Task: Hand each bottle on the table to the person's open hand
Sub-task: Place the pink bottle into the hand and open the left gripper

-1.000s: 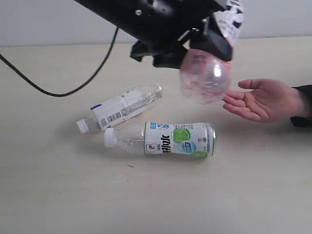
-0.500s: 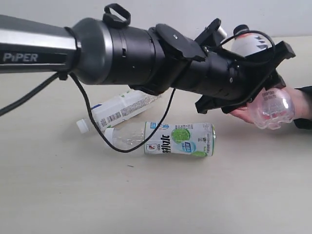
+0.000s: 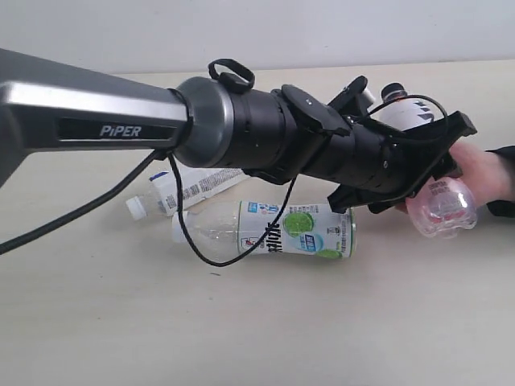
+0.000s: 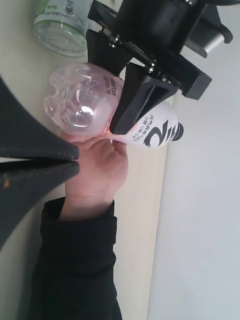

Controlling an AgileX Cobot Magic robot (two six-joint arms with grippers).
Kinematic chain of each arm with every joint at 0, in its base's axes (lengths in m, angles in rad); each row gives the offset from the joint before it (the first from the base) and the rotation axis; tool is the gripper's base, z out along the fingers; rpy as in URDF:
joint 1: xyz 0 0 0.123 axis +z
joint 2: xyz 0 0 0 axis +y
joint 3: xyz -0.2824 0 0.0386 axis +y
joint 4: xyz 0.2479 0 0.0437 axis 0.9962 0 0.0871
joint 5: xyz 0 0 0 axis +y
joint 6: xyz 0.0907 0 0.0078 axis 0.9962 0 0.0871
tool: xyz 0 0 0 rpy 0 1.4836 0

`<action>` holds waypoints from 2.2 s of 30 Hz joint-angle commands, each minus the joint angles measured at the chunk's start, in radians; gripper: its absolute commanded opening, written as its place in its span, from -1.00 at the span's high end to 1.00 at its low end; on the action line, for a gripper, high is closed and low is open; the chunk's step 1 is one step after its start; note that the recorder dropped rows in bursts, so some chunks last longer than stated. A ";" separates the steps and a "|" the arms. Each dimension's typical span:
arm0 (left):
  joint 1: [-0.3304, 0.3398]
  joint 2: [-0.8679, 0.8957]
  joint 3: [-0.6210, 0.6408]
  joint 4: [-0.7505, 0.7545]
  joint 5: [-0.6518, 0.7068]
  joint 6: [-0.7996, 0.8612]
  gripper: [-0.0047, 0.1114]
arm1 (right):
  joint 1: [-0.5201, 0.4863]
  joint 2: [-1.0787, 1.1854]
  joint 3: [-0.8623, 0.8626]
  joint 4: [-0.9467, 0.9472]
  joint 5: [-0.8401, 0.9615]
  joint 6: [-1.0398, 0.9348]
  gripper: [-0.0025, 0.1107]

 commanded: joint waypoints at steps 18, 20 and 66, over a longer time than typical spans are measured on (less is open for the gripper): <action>0.000 0.041 -0.053 -0.116 0.118 0.008 0.74 | -0.003 -0.006 0.005 0.000 -0.012 -0.003 0.96; 0.003 0.041 -0.053 -0.116 0.126 0.008 0.53 | -0.003 -0.006 0.005 0.000 -0.012 -0.003 0.96; 0.370 -0.146 -0.054 -0.070 0.864 0.413 -0.59 | -0.003 -0.006 0.005 0.000 -0.010 -0.003 0.96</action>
